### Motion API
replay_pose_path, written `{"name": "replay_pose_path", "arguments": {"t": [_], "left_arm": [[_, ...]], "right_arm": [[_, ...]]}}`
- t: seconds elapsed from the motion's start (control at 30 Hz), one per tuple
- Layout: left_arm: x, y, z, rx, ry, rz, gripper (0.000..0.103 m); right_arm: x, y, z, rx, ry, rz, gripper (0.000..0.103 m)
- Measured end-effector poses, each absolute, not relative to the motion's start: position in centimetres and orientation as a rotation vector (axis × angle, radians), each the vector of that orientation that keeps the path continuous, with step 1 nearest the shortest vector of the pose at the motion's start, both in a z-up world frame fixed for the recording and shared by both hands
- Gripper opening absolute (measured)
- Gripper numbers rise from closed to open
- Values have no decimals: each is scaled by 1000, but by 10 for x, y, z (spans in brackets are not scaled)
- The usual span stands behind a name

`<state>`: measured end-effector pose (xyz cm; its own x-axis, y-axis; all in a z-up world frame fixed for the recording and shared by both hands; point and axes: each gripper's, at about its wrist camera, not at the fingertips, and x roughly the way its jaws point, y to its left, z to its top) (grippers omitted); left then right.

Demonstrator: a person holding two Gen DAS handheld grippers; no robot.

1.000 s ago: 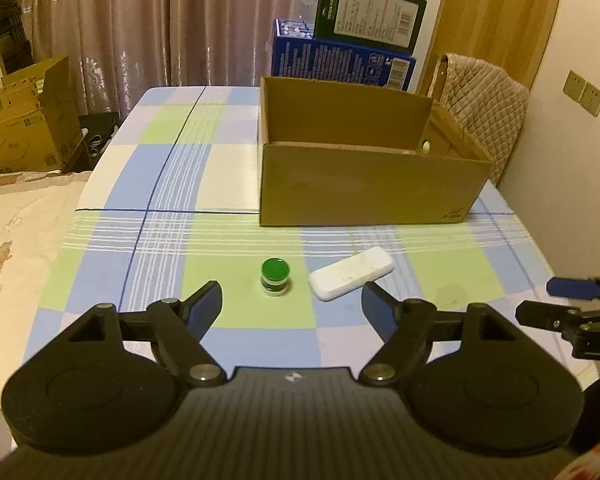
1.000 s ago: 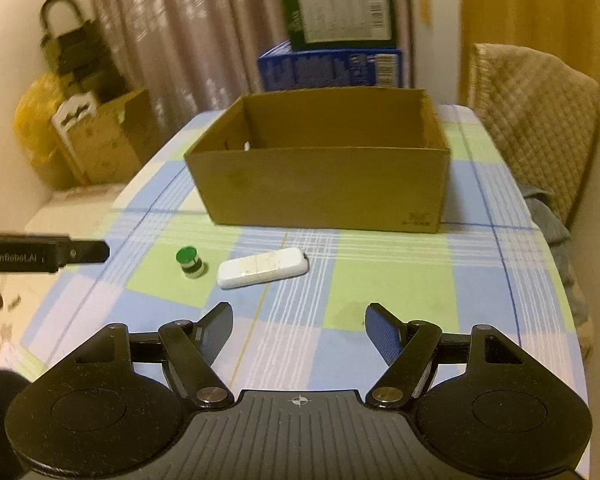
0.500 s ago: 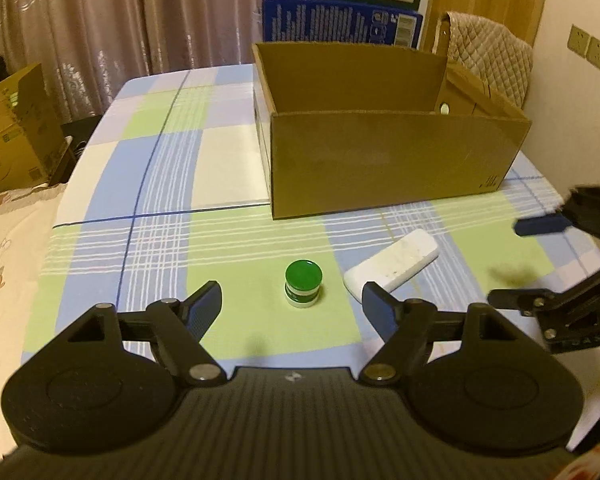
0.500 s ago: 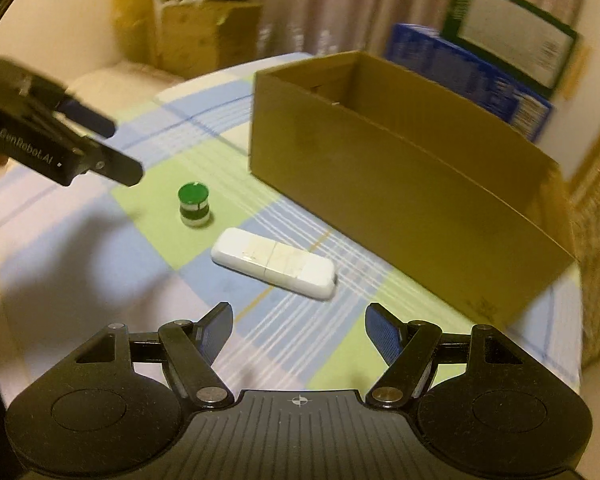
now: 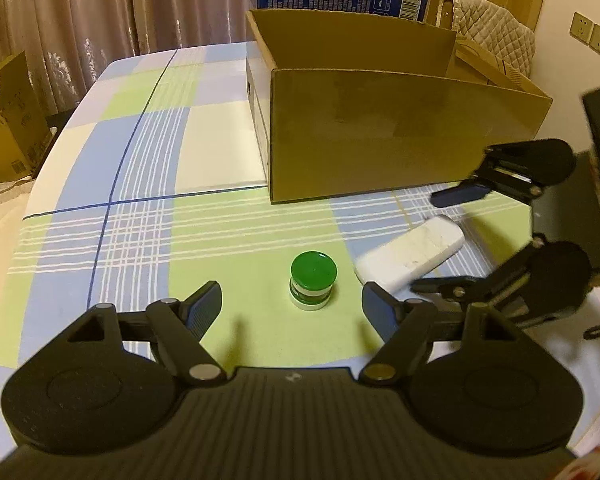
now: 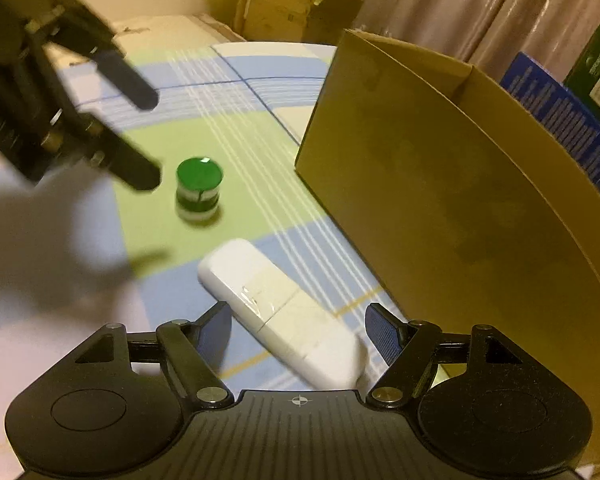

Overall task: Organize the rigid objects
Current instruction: 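Move both tools back from box toward green jar and white stick, then grasp white USB stick with right tool while left tool grasps green-capped jar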

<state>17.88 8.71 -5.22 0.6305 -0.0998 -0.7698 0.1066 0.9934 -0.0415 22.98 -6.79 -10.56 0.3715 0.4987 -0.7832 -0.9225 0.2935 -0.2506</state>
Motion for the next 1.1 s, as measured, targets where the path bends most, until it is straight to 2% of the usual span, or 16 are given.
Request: {"name": "replay_pose_path", "arguments": {"t": [0.23,0.27,0.3,0.33,0.4,0.43,0.67,1.1], "left_arm": [[182,88,-60,-20,871,-125,73],[183,88,-61,-20,871,-126,73],[183,88,-62,-20,870,-128,73],[183,87,-62,-21,868,-133,73],[183,86,-64,-19,867,-136,73],[183,85,-65,-17,865,-141,73],[184,77,-72,1,841,-189,73],[187,75,-84,-10,806,-199,73]], "right_arm": [[268,-69,-111,-560,814,1024,70],[269,-71,-111,-534,829,1016,64],[268,-73,-111,-506,843,1020,53],[265,-76,-110,-487,846,1017,50],[256,-81,-108,-475,845,986,39],[251,-84,-107,-455,853,965,37],[225,-113,-104,-314,889,710,37],[212,-113,-111,-273,792,653,38]]}}
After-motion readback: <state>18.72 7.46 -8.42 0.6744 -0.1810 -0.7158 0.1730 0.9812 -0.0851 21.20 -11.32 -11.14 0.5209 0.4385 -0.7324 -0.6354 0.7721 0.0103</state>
